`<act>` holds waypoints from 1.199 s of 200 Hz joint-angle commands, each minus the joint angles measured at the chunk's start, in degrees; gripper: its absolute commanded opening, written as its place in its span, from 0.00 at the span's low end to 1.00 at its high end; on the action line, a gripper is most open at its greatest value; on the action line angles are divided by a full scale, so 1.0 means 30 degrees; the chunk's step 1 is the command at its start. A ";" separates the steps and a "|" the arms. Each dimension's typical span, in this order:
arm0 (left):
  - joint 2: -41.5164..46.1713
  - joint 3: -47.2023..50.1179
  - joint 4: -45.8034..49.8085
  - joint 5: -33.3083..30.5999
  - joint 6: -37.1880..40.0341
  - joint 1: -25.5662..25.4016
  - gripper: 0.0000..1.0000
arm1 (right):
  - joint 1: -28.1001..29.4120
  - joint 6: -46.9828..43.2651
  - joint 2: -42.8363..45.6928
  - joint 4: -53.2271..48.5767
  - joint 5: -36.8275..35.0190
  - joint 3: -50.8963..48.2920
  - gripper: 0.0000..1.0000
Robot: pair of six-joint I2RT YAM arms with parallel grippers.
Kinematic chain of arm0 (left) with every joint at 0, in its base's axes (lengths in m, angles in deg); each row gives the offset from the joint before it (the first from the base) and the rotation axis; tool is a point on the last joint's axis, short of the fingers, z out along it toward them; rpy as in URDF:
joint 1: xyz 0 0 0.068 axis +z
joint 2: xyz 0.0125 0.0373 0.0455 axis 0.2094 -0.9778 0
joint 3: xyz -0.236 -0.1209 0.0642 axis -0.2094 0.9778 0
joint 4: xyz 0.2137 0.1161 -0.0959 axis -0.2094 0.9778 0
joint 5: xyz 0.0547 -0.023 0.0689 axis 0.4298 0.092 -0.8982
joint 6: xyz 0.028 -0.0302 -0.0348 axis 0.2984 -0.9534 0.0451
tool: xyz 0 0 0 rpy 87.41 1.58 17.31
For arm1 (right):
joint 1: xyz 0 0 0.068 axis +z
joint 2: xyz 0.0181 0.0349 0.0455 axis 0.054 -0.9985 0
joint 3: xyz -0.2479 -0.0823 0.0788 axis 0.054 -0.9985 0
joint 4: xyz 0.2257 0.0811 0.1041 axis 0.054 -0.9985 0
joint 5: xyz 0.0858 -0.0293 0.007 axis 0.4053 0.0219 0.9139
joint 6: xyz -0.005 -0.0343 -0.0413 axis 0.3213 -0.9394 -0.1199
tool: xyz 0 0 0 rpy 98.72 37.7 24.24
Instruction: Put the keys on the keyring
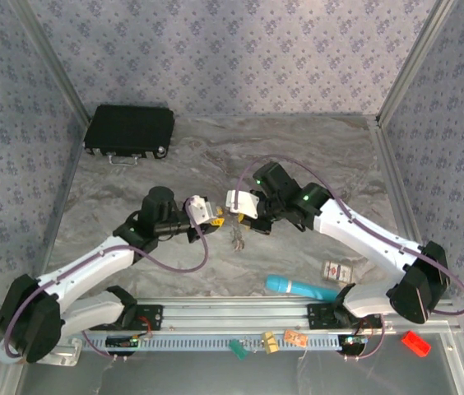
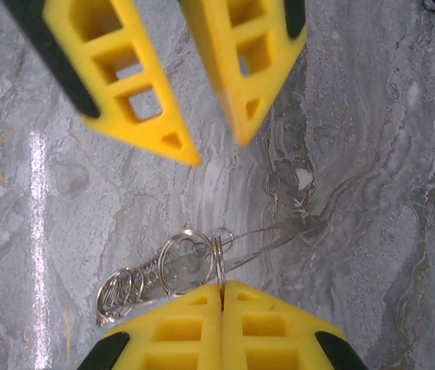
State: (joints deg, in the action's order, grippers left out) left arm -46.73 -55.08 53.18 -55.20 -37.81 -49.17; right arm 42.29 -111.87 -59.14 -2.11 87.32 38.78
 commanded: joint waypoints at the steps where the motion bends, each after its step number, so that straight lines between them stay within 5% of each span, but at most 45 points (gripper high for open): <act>1: -0.0198 0.0016 -0.0489 -0.2047 -0.0795 -0.0071 0.24 | -0.0084 0.0290 0.0402 0.0356 0.0515 -0.0223 0.00; 77: -0.2226 0.0827 -0.4546 -0.2476 -0.4321 -0.1518 0.35 | -0.0120 0.0436 0.0352 0.0448 0.0708 -0.0223 0.00; 240: -0.1293 0.1209 -0.4893 -0.1145 -0.4841 -0.1839 0.50 | -0.0107 0.0495 0.0296 0.0481 0.0625 -0.0131 0.00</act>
State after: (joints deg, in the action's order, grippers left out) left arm -51.21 -51.72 41.38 -59.88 -51.23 -54.24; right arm 42.13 -111.41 -59.11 -1.26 88.23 38.37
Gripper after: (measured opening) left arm 0.500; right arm 0.051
